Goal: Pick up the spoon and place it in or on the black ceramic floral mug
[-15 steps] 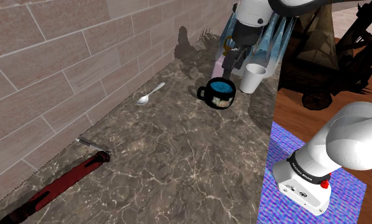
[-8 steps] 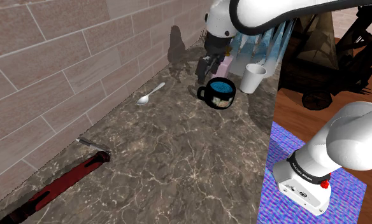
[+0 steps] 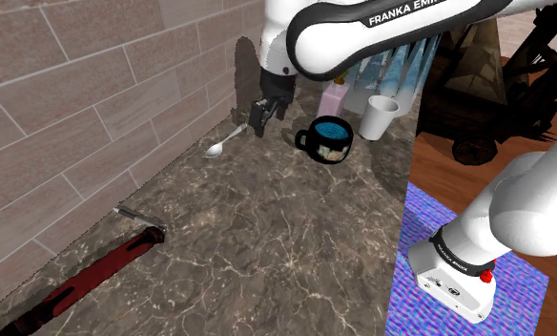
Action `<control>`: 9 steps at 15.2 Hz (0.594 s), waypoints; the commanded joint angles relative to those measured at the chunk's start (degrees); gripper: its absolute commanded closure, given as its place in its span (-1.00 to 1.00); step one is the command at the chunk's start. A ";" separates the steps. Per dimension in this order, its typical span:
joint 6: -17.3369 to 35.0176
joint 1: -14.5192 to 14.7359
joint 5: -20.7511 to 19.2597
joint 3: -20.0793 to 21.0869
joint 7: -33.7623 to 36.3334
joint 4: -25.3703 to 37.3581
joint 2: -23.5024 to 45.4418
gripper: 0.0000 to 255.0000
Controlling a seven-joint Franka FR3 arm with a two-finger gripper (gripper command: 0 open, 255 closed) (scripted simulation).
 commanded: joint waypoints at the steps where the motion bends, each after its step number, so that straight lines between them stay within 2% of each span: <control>1: 1.21 0.56 -2.39 0.80 1.92 3.72 4.65 -1.00; 9: 2.94 5.54 -12.00 1.09 8.35 19.94 22.14 -1.00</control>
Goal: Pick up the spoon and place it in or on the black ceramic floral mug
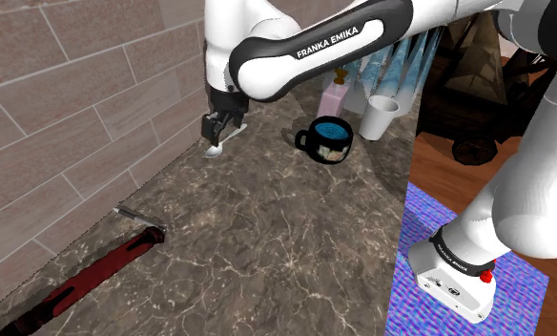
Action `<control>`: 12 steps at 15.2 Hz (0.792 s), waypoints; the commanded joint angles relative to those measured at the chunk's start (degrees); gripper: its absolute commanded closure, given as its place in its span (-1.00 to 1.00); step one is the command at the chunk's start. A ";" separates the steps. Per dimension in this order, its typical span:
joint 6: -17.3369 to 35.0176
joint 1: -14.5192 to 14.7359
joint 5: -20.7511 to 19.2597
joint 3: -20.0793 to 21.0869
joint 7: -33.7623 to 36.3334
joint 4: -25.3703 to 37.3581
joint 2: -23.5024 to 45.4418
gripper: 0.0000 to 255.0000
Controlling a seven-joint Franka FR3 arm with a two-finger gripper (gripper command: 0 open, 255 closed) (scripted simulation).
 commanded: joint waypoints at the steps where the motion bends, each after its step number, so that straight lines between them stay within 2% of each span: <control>1: -0.06 1.42 -2.16 -0.38 0.93 4.60 4.38 -1.00; 4: -0.70 3.65 -4.41 -1.00 1.94 10.86 9.74 -1.00; 12: 3.11 4.18 -5.92 -1.96 2.81 10.45 13.30 -1.00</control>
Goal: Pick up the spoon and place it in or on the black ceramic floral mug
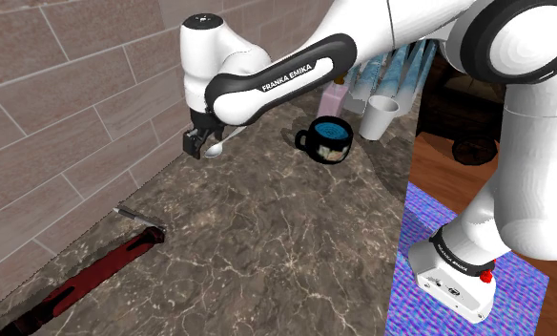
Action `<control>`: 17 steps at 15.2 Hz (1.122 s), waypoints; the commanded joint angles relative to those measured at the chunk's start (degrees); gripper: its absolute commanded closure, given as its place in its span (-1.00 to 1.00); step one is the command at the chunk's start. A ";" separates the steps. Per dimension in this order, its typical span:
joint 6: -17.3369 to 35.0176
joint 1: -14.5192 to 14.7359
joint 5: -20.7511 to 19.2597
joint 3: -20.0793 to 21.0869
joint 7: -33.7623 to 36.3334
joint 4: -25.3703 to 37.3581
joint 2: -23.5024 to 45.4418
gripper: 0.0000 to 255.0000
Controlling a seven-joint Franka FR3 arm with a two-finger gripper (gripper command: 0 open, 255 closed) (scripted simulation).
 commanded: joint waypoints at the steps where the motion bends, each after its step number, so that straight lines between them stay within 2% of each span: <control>1: 0.29 0.05 -0.14 -0.10 0.06 0.11 0.38 -1.00; 7: 0.28 0.05 -0.14 -0.10 0.05 0.11 0.37 -1.00; 8: 0.28 0.05 -0.14 -0.10 0.05 0.11 0.37 1.00; 17: 0.29 0.05 -0.14 -0.10 0.05 0.11 0.38 1.00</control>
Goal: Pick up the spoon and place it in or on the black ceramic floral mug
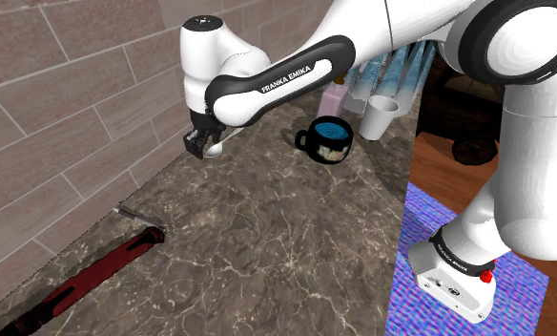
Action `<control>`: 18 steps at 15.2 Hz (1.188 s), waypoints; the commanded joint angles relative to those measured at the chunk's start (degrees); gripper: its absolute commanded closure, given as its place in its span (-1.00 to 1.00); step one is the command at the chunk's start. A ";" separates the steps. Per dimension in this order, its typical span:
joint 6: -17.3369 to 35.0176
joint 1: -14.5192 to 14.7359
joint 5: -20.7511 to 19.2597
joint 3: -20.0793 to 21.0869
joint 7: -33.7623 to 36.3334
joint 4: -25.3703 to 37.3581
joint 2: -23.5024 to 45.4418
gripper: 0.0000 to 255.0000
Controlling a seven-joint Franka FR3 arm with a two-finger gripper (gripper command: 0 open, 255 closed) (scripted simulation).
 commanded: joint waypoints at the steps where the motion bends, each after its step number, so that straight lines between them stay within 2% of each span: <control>1: -0.56 -0.07 0.19 0.11 -0.15 0.22 -0.36 1.00; 18: -11.13 -0.55 2.89 1.57 -2.50 6.46 -5.01 1.00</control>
